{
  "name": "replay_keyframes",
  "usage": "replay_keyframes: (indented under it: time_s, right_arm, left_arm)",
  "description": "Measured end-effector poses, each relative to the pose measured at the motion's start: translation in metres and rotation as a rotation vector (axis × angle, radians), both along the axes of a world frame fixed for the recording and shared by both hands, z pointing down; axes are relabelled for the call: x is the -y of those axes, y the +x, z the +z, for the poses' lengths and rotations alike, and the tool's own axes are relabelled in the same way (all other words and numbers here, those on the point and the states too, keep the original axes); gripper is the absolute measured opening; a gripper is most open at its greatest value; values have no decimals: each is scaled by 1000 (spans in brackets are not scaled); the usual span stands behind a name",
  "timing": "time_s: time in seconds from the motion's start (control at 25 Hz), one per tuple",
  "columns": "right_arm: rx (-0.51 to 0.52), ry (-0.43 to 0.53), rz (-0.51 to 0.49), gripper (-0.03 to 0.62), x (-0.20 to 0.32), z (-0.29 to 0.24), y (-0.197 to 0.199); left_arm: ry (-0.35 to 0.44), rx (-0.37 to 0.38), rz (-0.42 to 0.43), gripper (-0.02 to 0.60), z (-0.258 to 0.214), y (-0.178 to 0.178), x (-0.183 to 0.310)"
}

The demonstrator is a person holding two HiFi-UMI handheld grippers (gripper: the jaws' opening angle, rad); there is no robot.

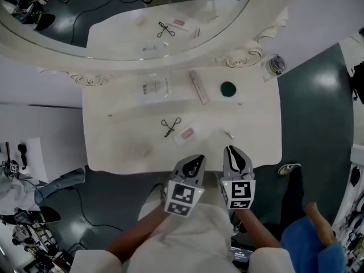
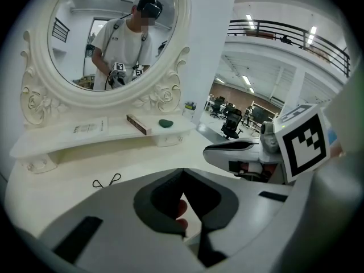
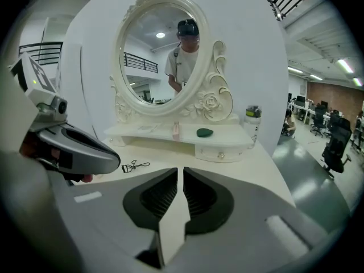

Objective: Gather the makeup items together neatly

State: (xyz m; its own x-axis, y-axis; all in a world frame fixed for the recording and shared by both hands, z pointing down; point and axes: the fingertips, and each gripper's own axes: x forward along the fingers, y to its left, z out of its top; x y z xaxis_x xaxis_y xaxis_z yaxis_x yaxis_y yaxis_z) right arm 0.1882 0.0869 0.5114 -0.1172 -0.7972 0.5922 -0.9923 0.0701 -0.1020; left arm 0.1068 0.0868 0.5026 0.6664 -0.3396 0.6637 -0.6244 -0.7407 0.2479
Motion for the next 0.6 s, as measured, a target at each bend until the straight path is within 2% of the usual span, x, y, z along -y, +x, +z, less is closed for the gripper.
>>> replay_keyframes:
  time_s: [0.36, 0.6]
  right_arm:
    - [-13, -37, -2, 5, 7, 25, 14]
    - [-19, -65, -13, 21, 13, 43, 19]
  left_arm:
    - [-4, 48, 16, 2, 25, 8, 3]
    - [-36, 90, 34, 2, 41, 10, 1]
